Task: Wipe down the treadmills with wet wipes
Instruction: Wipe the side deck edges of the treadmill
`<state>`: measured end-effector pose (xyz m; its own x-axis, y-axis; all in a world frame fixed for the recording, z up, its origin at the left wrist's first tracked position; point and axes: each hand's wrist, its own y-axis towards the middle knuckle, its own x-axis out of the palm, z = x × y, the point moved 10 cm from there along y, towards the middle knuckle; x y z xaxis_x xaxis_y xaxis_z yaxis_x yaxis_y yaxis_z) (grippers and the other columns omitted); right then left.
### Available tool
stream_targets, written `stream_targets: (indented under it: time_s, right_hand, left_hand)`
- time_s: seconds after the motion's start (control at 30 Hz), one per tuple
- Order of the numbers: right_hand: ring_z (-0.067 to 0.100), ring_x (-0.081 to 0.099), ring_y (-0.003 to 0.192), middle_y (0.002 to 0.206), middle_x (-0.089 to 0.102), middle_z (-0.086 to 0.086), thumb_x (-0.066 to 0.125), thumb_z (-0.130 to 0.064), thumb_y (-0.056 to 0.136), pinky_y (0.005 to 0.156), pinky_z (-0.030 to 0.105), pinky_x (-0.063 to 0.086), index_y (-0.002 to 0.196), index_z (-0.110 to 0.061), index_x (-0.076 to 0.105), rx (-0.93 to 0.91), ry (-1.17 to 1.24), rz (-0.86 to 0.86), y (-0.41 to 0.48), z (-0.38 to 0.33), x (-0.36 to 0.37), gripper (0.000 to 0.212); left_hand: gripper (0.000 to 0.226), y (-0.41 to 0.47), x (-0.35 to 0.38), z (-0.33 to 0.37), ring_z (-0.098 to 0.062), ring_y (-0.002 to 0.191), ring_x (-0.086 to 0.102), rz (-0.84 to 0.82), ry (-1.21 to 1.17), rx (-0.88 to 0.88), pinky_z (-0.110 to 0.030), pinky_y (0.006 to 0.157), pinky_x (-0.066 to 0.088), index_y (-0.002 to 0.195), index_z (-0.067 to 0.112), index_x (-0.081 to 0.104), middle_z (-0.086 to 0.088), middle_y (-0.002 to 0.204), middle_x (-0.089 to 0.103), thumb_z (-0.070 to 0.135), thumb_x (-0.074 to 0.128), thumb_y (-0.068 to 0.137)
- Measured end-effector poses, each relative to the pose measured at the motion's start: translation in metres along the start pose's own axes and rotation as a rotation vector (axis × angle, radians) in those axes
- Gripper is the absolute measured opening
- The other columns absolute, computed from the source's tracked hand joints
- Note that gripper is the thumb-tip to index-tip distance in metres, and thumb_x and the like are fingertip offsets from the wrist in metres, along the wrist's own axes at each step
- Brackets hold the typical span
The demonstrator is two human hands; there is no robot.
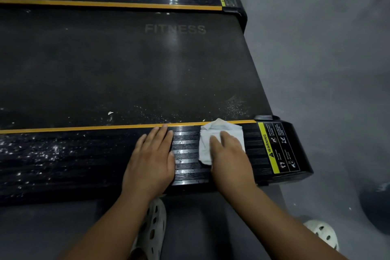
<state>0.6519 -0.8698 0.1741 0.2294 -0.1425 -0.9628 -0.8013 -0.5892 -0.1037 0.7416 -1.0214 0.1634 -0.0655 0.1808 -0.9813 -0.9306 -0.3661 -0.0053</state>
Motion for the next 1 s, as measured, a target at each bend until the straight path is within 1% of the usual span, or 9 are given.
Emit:
stream_targets:
  time_s: [0.07, 0.17, 0.33, 0.53, 0.67, 0.8, 0.87, 0.93, 1.0]
  right_hand:
    - [0.035, 0.034, 0.141, 0.153, 0.036, 0.018, 0.048, -0.017, 0.099, 0.11, 0.041, 0.037, 0.14, -0.01, 0.048, 0.107, 0.064, -0.003, 0.016, 0.0, 0.005, 0.041]
    - [0.036, 0.02, 0.151, 0.163, 0.022, 0.021, 0.03, -0.048, 0.106, 0.121, 0.047, 0.02, 0.153, -0.011, 0.037, 0.111, 0.09, 0.02, 0.024, -0.02, 0.017, 0.06]
    - [0.029, 0.035, 0.147, 0.158, 0.039, 0.011, 0.018, -0.055, 0.106, 0.118, 0.043, 0.03, 0.149, -0.017, 0.048, -0.512, -0.081, -0.023, -0.048, -0.042, 0.034, 0.065]
    - [0.022, 0.057, 0.117, 0.122, 0.064, 0.002, 0.046, -0.031, 0.097, 0.099, 0.043, 0.046, 0.098, -0.014, 0.066, -0.206, 0.324, 0.112, 0.008, 0.012, -0.009, 0.026]
    - [0.017, 0.057, 0.101, 0.107, 0.068, 0.0, 0.047, -0.021, 0.087, 0.106, 0.042, 0.041, 0.117, -0.016, 0.067, -0.328, 0.244, 0.088, -0.01, -0.009, -0.015, 0.037]
    - [0.031, 0.057, 0.079, 0.087, 0.059, 0.007, 0.04, -0.027, 0.086, 0.066, 0.036, 0.047, 0.087, -0.008, 0.067, -0.108, 0.081, 0.264, 0.008, 0.014, -0.024, 0.033]
    - [0.039, 0.06, 0.1, 0.109, 0.062, 0.015, 0.038, -0.031, 0.095, 0.081, 0.045, 0.051, 0.112, -0.008, 0.069, 0.011, 0.046, 0.228, 0.017, 0.011, -0.006, 0.042]
    - [0.042, 0.047, 0.133, 0.142, 0.053, 0.019, 0.03, -0.044, 0.099, 0.106, 0.056, 0.04, 0.138, -0.013, 0.057, 0.048, 0.005, 0.136, 0.016, 0.0, 0.016, 0.057]
    - [0.039, 0.033, 0.146, 0.156, 0.04, 0.016, 0.024, -0.049, 0.101, 0.115, 0.056, 0.03, 0.147, -0.015, 0.048, -0.003, -0.018, 0.092, 0.009, -0.005, 0.024, 0.063]
  left_hand:
    - [0.065, 0.0, 0.0, 0.0, -0.02, 0.151, 0.028, 0.003, 0.003, 0.003, -0.044, 0.124, 0.023, 0.152, 0.012, 0.043, -0.004, 0.163, 0.034, 0.041, 0.022, 0.097]
    - [0.065, -0.001, -0.001, 0.0, -0.02, 0.151, 0.029, 0.001, -0.001, 0.005, -0.044, 0.124, 0.023, 0.152, 0.011, 0.044, -0.005, 0.162, 0.035, 0.04, 0.024, 0.097]
    - [0.064, 0.001, -0.002, 0.001, -0.023, 0.148, 0.035, 0.01, 0.005, 0.018, -0.046, 0.121, 0.028, 0.147, 0.009, 0.051, -0.008, 0.159, 0.04, 0.036, 0.028, 0.094]
    - [0.066, -0.001, -0.001, 0.0, -0.02, 0.152, 0.028, -0.001, 0.008, 0.01, -0.044, 0.124, 0.022, 0.152, 0.012, 0.043, -0.006, 0.162, 0.034, 0.04, 0.022, 0.096]
    - [0.065, 0.001, -0.003, 0.001, -0.023, 0.149, 0.033, 0.014, 0.003, 0.013, -0.046, 0.122, 0.027, 0.149, 0.011, 0.048, -0.007, 0.16, 0.039, 0.039, 0.025, 0.095]
    - [0.066, 0.0, 0.0, 0.001, -0.022, 0.15, 0.03, -0.004, 0.019, 0.017, -0.045, 0.123, 0.024, 0.151, 0.012, 0.045, -0.006, 0.161, 0.036, 0.039, 0.023, 0.096]
    - [0.067, 0.001, 0.002, 0.001, -0.021, 0.152, 0.026, -0.028, 0.034, 0.021, -0.044, 0.125, 0.02, 0.154, 0.013, 0.04, -0.005, 0.164, 0.031, 0.041, 0.02, 0.097]
    - [0.067, -0.004, 0.001, 0.003, -0.024, 0.152, 0.028, -0.04, 0.051, 0.059, -0.044, 0.124, 0.02, 0.154, 0.012, 0.039, -0.007, 0.164, 0.031, 0.043, 0.022, 0.097]
    - [0.065, -0.022, 0.002, 0.02, -0.029, 0.147, 0.038, -0.051, 0.102, 0.236, -0.046, 0.121, 0.023, 0.15, 0.01, 0.046, -0.011, 0.16, 0.038, 0.044, 0.033, 0.096]
